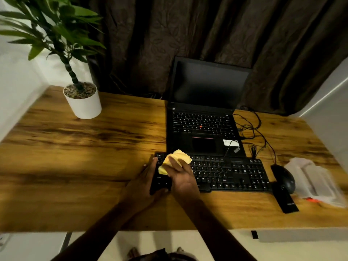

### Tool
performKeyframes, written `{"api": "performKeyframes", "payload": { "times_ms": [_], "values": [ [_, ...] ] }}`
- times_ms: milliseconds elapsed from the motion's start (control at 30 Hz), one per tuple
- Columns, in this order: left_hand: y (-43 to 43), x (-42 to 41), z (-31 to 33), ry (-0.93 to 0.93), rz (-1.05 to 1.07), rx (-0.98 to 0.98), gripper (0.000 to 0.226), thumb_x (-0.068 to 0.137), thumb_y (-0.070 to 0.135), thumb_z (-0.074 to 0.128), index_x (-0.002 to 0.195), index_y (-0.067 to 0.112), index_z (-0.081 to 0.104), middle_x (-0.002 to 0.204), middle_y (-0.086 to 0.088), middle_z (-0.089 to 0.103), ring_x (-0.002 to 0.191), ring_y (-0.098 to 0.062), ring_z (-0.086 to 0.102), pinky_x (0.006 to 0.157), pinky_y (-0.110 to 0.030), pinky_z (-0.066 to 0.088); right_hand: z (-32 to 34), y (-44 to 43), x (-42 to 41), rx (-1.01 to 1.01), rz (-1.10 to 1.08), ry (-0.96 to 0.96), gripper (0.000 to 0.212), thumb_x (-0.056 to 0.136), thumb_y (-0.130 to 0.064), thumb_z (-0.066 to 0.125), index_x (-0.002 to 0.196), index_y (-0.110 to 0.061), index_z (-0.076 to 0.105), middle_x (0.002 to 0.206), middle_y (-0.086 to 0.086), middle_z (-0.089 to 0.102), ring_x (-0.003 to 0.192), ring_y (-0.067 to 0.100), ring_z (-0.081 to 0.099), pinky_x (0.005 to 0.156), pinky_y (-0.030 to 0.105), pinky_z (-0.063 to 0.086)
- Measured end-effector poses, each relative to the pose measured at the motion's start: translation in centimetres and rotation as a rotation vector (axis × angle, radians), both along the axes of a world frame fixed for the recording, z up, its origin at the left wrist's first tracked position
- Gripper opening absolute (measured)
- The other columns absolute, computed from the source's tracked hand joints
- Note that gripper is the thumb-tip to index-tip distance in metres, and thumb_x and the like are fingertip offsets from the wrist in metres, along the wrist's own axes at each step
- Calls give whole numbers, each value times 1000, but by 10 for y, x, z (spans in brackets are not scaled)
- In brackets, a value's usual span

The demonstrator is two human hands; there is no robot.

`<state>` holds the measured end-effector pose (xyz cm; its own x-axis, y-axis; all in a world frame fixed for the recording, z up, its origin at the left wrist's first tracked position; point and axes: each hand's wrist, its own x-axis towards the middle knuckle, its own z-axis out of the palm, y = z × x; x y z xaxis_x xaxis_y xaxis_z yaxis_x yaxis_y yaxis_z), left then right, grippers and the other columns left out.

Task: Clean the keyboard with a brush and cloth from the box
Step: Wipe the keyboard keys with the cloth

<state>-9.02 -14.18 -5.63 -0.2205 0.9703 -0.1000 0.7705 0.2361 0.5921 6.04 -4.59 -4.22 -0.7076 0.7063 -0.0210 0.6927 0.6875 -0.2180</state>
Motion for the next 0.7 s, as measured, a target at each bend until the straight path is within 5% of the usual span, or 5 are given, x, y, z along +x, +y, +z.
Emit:
{"api": "performKeyframes", "payload": {
  "times_ms": [100,200,400,533,700],
  "values": [
    [0,-1,-1,8,-11,-13,106,77,83,37,154,35,-16,155,21,-12,140,-4,-7,116,-49,24,10,3,4,-43,17,36,72,80,-38,18,139,-28,57,160,-2,35,140,33,28,117,41,28],
    [-1,-1,-1,24,-2,-8,104,79,82,40,152,39,-20,155,24,-12,145,-6,-4,116,-50,25,10,4,16,21,44,81,55,79,-34,32,118,-33,72,142,-2,57,121,24,39,103,35,49],
    [-3,-1,-7,20,16,61,101,79,81,42,151,44,-19,161,22,-5,150,-12,4,115,-53,29,-2,16,73,82,-125,166,44,101,-33,33,137,-34,57,159,-4,30,128,4,22,99,-6,4],
    [-3,0,-7,15,9,73,102,81,79,45,151,44,-19,161,20,-5,148,-11,1,115,-54,29,3,27,106,9,-368,107,37,94,-41,59,130,-37,64,153,-2,43,131,32,37,109,35,36],
    [-2,1,-6,20,16,61,102,79,79,44,151,43,-19,159,22,-6,147,-9,0,114,-56,31,3,20,122,71,-515,122,46,81,-13,77,126,-24,69,142,10,56,123,42,47,100,52,48]
  ]
}}
